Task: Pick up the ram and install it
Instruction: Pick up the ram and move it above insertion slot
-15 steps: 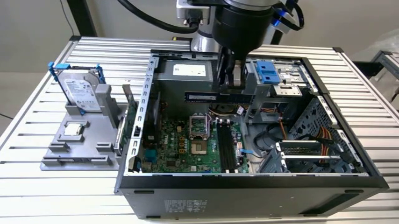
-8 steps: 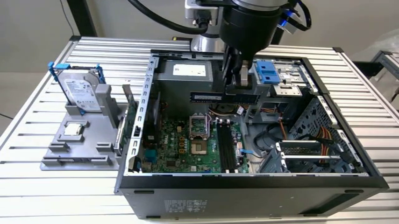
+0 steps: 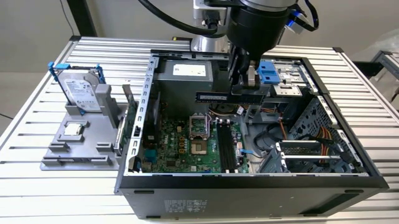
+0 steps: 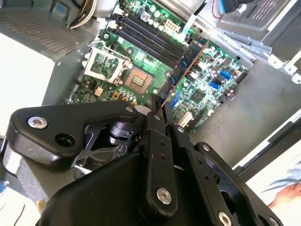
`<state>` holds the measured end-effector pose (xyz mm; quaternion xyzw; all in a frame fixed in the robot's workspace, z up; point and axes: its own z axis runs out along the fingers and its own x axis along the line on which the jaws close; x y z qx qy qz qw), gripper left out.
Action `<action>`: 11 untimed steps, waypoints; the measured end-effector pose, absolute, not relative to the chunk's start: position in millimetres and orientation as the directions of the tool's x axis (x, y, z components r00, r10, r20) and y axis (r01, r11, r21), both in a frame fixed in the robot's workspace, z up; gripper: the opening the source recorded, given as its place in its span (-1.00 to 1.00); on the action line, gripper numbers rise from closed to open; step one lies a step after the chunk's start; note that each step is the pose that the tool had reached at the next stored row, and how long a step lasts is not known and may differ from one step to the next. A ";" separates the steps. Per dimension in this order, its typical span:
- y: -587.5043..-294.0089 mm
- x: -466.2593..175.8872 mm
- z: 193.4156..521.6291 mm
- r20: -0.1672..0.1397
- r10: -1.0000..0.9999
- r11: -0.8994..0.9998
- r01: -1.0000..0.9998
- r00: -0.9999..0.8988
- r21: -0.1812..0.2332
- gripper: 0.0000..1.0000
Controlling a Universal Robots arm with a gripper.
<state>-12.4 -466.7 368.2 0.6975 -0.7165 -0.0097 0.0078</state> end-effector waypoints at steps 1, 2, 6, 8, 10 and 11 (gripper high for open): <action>-466.7 -11.0 368.2 -0.002 -1.000 0.028 -0.999 -0.028 0.025 -1.00; -466.7 -9.6 368.2 -0.002 -1.000 0.030 -0.999 -0.031 0.025 -1.00; -466.7 -5.0 368.2 -0.002 -0.999 0.043 -0.999 -0.043 0.025 -1.00; -466.7 -3.2 368.1 -0.003 -0.999 0.051 -0.998 -0.051 0.025 -1.00; -466.7 -1.6 368.1 -0.002 -0.998 0.060 -0.998 -0.060 0.025 -1.00; -466.7 -0.9 368.2 -0.002 -0.998 0.066 -0.997 -0.066 0.025 -1.00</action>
